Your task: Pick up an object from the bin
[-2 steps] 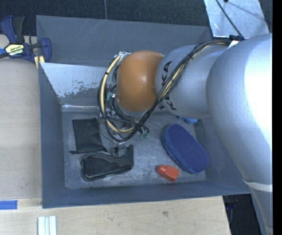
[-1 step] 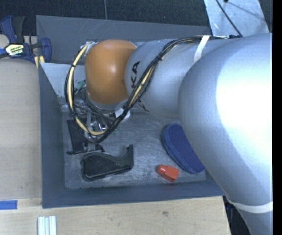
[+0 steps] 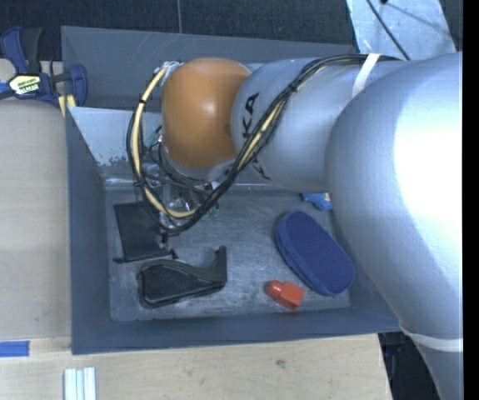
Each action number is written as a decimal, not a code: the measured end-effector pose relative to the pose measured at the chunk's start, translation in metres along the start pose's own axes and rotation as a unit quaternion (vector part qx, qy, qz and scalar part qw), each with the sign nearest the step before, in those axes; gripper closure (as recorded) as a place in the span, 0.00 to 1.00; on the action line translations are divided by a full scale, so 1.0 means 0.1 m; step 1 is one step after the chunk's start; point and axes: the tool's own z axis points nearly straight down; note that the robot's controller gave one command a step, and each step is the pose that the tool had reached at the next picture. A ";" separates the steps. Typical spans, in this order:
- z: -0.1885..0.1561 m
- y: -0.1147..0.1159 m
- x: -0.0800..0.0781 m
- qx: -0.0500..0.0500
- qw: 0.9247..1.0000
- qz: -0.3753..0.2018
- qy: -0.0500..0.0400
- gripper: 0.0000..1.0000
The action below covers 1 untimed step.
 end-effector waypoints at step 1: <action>0.42 -0.12 -0.08 0.000 0.997 0.072 0.004 0.00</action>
Offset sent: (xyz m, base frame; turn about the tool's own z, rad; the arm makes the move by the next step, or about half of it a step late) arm 0.0114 -0.0091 -0.0407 0.1448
